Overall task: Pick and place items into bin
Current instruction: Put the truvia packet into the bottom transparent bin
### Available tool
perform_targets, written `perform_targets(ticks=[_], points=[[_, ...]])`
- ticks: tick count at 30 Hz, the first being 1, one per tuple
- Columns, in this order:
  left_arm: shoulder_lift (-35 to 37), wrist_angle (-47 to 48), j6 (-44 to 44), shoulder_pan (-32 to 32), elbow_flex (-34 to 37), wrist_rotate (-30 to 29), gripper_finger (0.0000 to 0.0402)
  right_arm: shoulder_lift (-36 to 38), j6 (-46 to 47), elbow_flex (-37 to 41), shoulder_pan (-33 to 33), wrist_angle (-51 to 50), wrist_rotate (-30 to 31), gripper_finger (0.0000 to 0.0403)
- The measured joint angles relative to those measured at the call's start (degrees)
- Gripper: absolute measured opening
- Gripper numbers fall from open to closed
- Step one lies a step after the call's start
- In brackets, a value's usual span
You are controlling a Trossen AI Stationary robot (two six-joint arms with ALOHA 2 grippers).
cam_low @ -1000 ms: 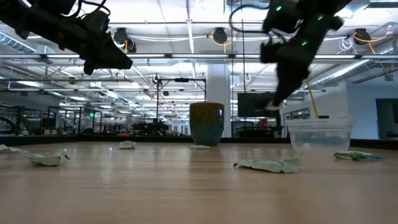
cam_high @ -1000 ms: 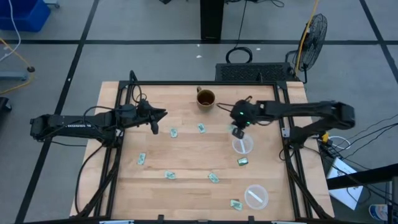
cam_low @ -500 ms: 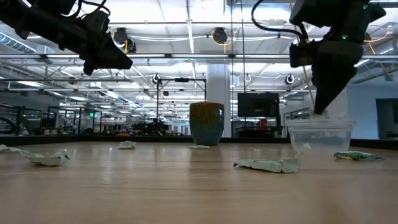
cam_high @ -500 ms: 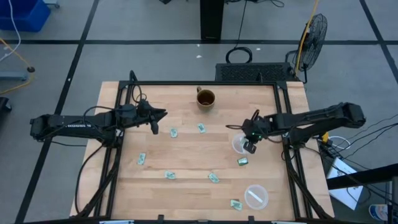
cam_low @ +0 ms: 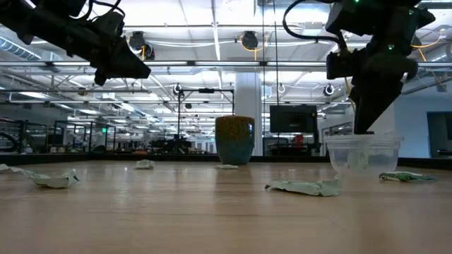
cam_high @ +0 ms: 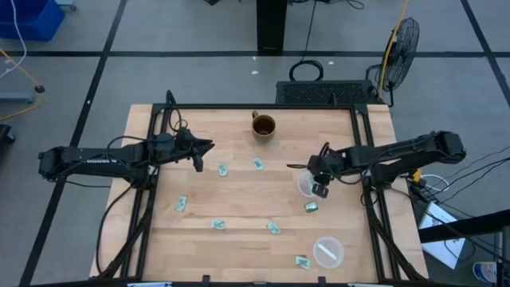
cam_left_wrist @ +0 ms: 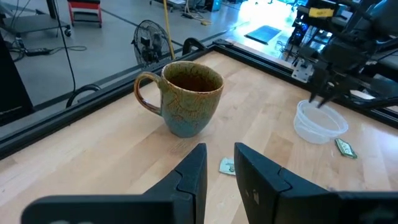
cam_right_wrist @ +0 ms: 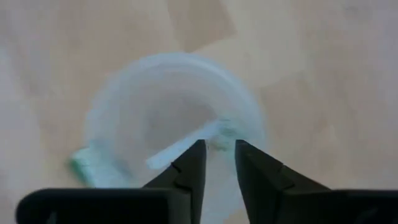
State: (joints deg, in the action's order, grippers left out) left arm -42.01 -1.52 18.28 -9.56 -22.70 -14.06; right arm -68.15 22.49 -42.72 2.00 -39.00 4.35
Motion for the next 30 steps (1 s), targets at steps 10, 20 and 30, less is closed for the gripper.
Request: perform_targets(ticks=[10,20,30], points=[[-0.01,0.03,-0.11,0.00,0.00,0.00,0.0086,5.66,-11.22,-0.02,3.58,13.26,-16.72,0.0097],[0.01,0.07,-0.09,0.02,0.00,0.02,0.0086,1.91,-9.27,-0.02,16.62,13.40,-16.31,0.0095],[0.01,0.04,0.26,0.01,0.00,0.00,0.0086,-10.32,-9.12,-0.90,21.69,12.33,-12.83,0.0109]])
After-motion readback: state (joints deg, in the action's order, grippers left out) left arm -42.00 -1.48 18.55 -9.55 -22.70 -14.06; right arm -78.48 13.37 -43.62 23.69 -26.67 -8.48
